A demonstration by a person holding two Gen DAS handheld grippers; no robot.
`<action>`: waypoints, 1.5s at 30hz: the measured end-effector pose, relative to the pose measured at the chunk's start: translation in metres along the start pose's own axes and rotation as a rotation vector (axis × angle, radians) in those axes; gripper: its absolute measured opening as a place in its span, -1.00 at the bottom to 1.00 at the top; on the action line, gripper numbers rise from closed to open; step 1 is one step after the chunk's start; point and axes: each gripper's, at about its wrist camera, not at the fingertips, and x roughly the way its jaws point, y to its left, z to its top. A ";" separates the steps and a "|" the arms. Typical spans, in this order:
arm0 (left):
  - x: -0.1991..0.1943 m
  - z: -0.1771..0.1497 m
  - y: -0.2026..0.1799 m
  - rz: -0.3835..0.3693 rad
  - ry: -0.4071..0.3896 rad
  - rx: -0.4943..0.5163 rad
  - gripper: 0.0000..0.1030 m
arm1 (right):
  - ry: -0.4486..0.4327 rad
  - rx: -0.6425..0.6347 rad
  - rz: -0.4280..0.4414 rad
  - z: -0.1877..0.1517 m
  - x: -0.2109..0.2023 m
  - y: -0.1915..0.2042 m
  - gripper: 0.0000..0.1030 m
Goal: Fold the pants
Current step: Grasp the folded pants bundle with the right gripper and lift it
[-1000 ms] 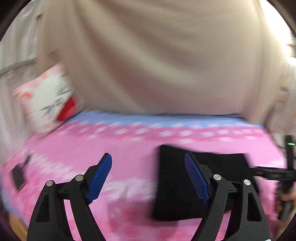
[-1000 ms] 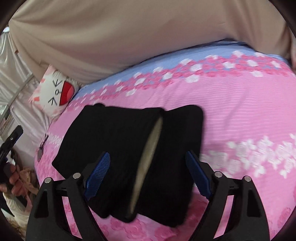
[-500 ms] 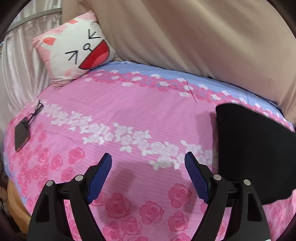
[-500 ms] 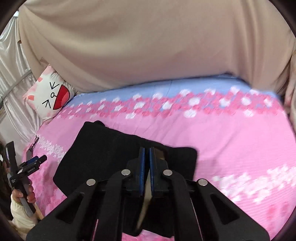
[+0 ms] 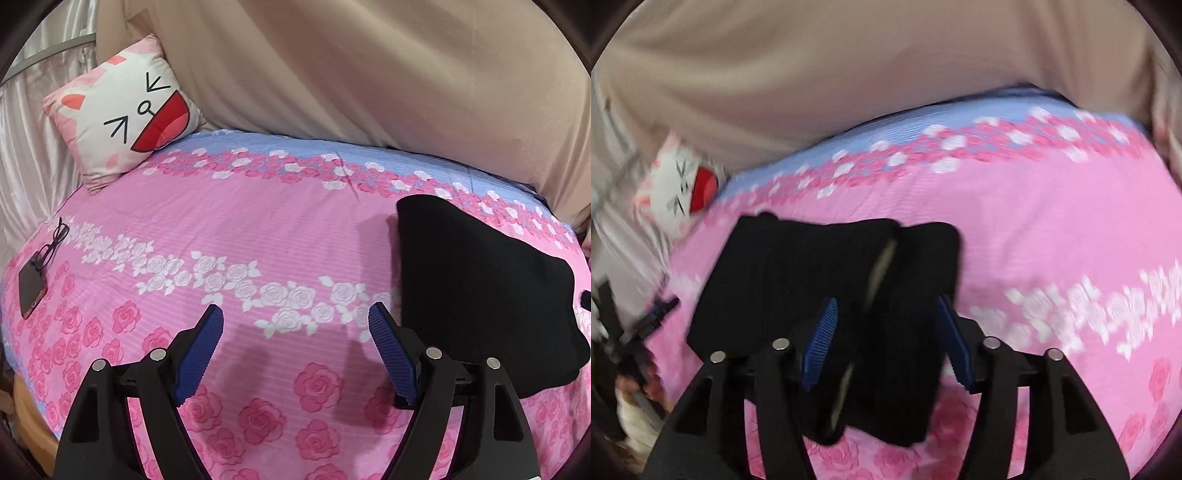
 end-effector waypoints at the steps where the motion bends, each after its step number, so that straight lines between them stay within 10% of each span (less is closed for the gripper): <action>1: -0.001 0.000 -0.004 -0.006 0.002 0.009 0.52 | 0.011 -0.027 -0.004 0.002 0.007 0.007 0.06; 5: -0.011 -0.003 -0.018 -0.034 -0.008 0.043 0.52 | 0.055 -0.049 -0.001 0.004 0.042 0.019 0.12; 8: -0.016 -0.003 -0.026 -0.051 -0.014 0.063 0.52 | 0.020 -0.119 0.009 0.003 0.041 0.035 -0.75; 11: -0.022 0.000 -0.033 -0.067 -0.032 0.077 0.52 | -0.051 -0.187 -0.014 0.013 0.009 0.052 -0.86; 16: -0.030 0.004 -0.047 -0.112 -0.058 0.099 0.55 | -0.106 -0.154 -0.083 0.024 -0.028 0.025 -0.86; 19: -0.021 0.001 -0.058 -0.123 -0.038 0.121 0.60 | 0.043 -0.091 -0.154 0.006 0.028 -0.021 -0.64; 24: -0.019 0.001 -0.065 -0.104 -0.027 0.147 0.60 | -0.110 0.002 -0.071 0.006 -0.021 -0.030 -0.61; 30: -0.034 0.009 -0.085 -0.172 -0.070 0.190 0.60 | -0.054 0.068 -0.043 -0.012 -0.022 -0.045 -0.59; 33: -0.028 0.006 -0.115 -0.191 -0.071 0.257 0.68 | -0.024 0.119 0.043 -0.026 -0.012 -0.045 0.02; 38: 0.035 -0.006 -0.143 -0.036 0.028 0.326 0.79 | -0.034 -0.029 -0.036 -0.016 -0.001 -0.007 -0.51; 45: 0.012 0.016 -0.084 -0.157 -0.001 0.139 0.85 | -0.063 0.007 -0.151 -0.012 -0.019 -0.024 -0.27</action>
